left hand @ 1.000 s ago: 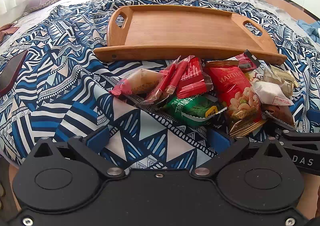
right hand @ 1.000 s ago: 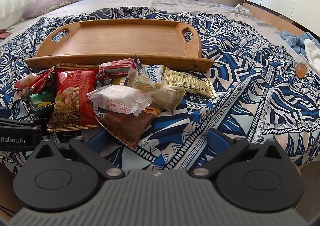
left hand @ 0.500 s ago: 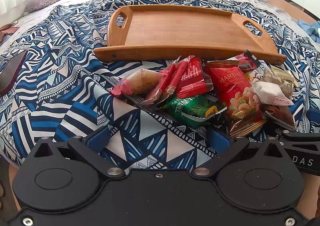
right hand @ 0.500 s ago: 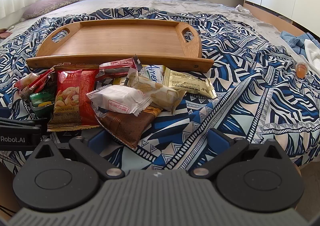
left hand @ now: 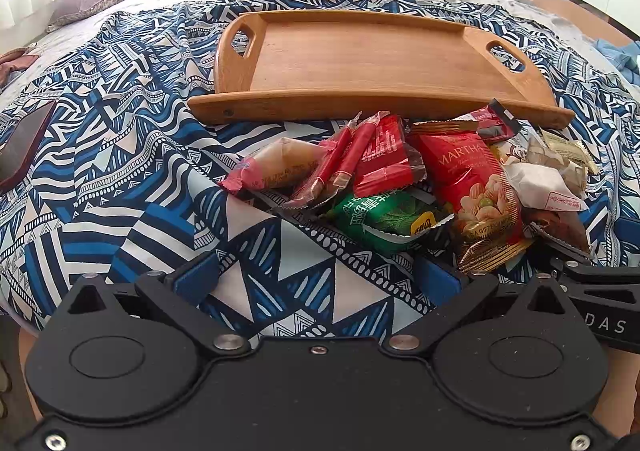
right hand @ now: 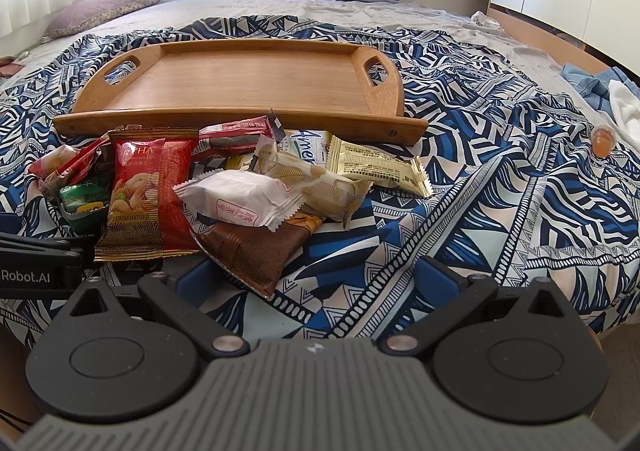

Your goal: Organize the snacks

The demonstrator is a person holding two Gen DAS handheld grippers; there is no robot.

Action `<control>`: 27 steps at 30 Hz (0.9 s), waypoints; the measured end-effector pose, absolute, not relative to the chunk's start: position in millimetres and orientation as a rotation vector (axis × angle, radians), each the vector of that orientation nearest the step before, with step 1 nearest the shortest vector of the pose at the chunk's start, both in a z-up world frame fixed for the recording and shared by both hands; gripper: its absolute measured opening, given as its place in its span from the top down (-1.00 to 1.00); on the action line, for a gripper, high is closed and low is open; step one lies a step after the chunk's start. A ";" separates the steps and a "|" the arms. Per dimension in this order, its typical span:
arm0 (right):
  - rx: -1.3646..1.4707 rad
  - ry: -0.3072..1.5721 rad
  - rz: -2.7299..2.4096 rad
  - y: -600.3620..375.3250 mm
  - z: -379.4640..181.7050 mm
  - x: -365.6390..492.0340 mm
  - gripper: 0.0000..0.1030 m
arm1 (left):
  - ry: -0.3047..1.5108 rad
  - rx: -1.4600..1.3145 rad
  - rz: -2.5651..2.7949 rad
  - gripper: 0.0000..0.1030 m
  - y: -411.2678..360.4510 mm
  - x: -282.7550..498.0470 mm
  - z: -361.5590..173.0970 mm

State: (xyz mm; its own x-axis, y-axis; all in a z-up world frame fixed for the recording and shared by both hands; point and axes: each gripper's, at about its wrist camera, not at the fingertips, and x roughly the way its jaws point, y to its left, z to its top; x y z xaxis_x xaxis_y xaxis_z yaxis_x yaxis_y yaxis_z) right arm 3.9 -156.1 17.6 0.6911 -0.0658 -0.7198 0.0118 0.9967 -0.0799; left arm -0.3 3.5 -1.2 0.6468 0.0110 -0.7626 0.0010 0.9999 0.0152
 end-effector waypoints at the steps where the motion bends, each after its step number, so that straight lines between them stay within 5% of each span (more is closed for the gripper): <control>1: -0.070 0.807 -0.043 -156.1 17.4 3.6 -1.00 | 0.867 0.015 0.006 -1.00 1.9 -0.6 0.2; 27: -0.005 0.747 -0.006 -166.9 28.5 -3.1 -1.00 | 0.842 -0.022 -0.035 -0.92 9.3 -0.1 8.6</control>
